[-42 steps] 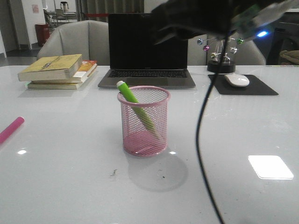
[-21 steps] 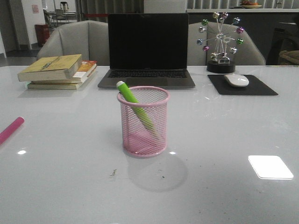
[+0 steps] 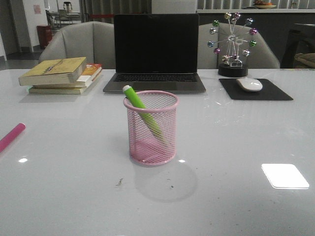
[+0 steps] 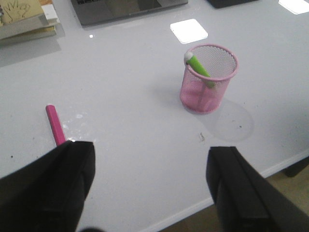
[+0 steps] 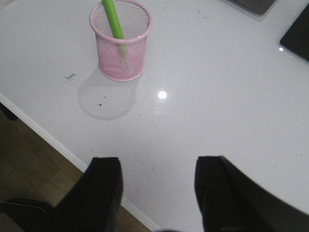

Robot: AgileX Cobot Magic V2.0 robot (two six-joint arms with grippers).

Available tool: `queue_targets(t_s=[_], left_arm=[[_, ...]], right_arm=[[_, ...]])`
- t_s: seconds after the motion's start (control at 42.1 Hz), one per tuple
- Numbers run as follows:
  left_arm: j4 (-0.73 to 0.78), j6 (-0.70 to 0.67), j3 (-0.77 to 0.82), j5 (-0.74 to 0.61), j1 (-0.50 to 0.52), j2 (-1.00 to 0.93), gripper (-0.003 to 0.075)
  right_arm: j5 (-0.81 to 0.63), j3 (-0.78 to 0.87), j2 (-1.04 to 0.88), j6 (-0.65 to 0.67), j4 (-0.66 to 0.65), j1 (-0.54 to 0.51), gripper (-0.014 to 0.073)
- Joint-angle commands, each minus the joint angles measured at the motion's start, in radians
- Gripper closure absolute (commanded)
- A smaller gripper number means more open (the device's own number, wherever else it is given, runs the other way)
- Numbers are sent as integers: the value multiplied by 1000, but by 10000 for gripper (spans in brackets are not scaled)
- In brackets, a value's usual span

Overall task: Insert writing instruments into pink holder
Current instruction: 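Withdraw the right gripper and move the left gripper over the pink marker, then lower the left gripper and grasp the pink marker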

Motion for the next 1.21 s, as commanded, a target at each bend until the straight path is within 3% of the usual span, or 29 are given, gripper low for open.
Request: queue_targets(t_s=[0.0,0.19,0.617,1.186], left_arm=[[21,-59,-55,18,-1,53,181],[105,-132,-119,142,44,247,181],[129,-132,-271,27,264,718,181],[131,-132,-610,-8,301,1211,181]], right_arm=[[-61,-26,-4,-13,-7,0,134],[-61,-26,-4,-13,-7,0,134],[-61,-26,-4,-13,-7,0,134],[-61,-26,-4,-13,-7,0,134]])
